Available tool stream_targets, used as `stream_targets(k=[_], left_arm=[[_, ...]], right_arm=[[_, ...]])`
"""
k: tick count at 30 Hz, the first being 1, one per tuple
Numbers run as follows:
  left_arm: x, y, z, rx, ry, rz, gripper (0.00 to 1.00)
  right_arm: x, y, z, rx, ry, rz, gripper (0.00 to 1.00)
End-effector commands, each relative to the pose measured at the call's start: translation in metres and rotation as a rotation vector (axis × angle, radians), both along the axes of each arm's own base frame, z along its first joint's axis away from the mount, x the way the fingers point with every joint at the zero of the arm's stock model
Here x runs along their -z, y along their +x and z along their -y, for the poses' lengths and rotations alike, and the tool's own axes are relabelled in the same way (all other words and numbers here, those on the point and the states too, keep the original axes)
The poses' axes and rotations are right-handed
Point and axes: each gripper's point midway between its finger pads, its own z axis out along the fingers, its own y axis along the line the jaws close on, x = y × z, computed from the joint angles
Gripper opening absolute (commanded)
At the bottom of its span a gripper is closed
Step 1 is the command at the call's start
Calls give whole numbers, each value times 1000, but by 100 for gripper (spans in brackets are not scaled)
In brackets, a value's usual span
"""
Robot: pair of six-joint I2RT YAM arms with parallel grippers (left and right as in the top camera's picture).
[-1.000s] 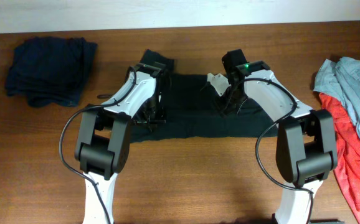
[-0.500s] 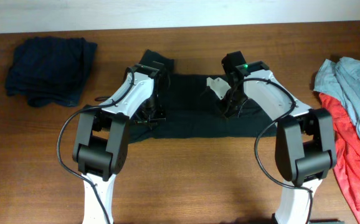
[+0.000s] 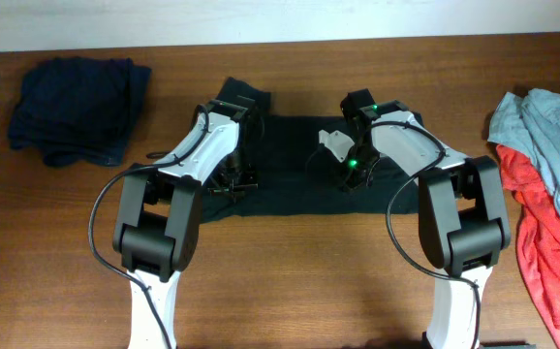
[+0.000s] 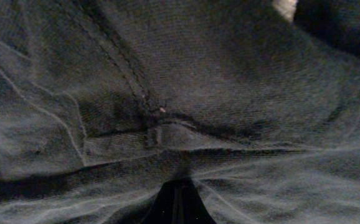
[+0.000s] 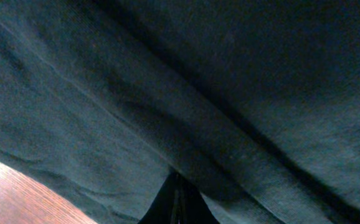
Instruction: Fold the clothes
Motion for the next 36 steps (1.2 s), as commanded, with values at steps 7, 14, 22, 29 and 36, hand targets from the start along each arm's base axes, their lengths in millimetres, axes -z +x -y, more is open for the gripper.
stream_targets(k=[7,14,22,29,36], left_arm=[[8,-11,-14,-22,48,-45,0],[8,-11,-15,-19,56,-46,0],[6,-14,-20,-15,80,-57,0],[6,-13,-23,-10,100,-50,0],[8,-8,-21,-10,93,-29,0]], right_arm=[[1,16,-3,-7,15,63,4],[2,34,5,-5,-40,139,4],[1,44,4,2,-35,181,4],[3,11,11,-1,-64,43,4],[3,1,13,-4,-74,2,4]])
